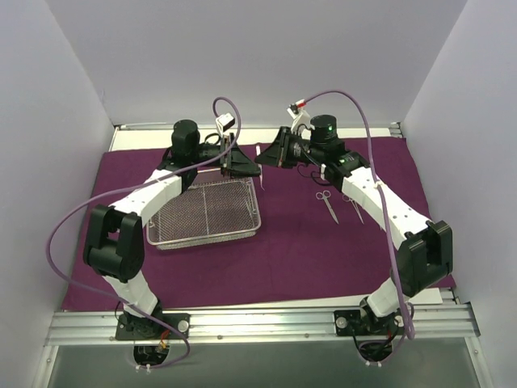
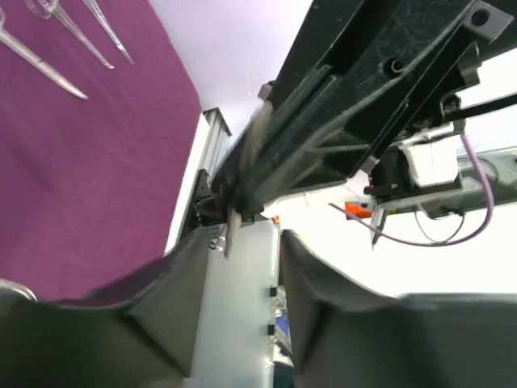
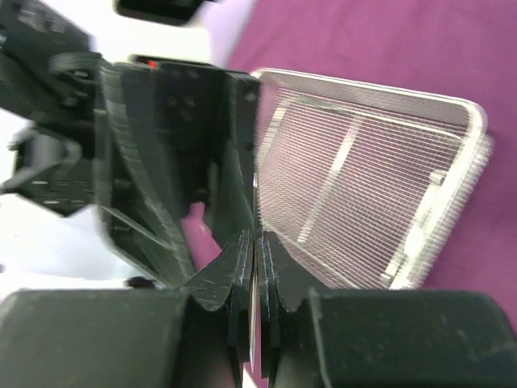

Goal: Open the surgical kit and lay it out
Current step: Place the medical item in the surgical kit, then pick up the medical item from the container.

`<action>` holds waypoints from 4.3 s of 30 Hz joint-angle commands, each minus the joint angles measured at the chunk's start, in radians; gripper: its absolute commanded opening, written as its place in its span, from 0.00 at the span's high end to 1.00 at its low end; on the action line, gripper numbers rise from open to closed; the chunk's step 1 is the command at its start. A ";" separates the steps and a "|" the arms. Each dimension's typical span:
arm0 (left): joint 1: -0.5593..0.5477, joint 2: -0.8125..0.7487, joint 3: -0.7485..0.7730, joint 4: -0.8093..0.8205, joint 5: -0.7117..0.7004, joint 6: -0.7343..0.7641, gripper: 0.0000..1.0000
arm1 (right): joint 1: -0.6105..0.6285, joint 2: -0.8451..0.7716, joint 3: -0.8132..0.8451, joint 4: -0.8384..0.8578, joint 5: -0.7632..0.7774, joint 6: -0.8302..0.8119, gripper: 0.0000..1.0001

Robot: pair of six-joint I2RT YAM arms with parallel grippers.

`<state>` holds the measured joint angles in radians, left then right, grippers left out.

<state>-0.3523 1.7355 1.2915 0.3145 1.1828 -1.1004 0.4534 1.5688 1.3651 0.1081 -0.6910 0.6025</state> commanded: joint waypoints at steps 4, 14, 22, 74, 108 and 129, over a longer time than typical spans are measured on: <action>0.088 -0.050 0.077 -0.525 -0.127 0.441 0.40 | -0.009 0.010 0.118 -0.306 0.249 -0.162 1.00; 0.150 -0.057 0.203 -0.986 -0.433 0.714 0.39 | -0.005 0.180 0.212 -0.769 0.850 -0.331 1.00; 0.150 -0.060 0.169 -0.976 -0.414 0.701 0.39 | -0.007 0.290 0.166 -0.728 0.955 -0.360 1.00; 0.150 -0.021 0.163 -1.057 -0.474 0.718 0.36 | -0.061 0.455 0.107 -0.604 0.854 -0.415 0.76; -0.086 0.346 0.425 -1.035 -1.006 0.429 0.60 | -0.176 -0.041 0.147 -0.901 0.818 -0.369 0.71; -0.162 0.489 0.545 -1.149 -1.132 0.372 0.59 | -0.236 -0.092 0.114 -0.912 0.780 -0.455 0.72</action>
<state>-0.5079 2.2055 1.7897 -0.7959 0.0982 -0.7052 0.2264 1.5181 1.4921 -0.7727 0.0967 0.1738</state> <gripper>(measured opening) 0.412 0.280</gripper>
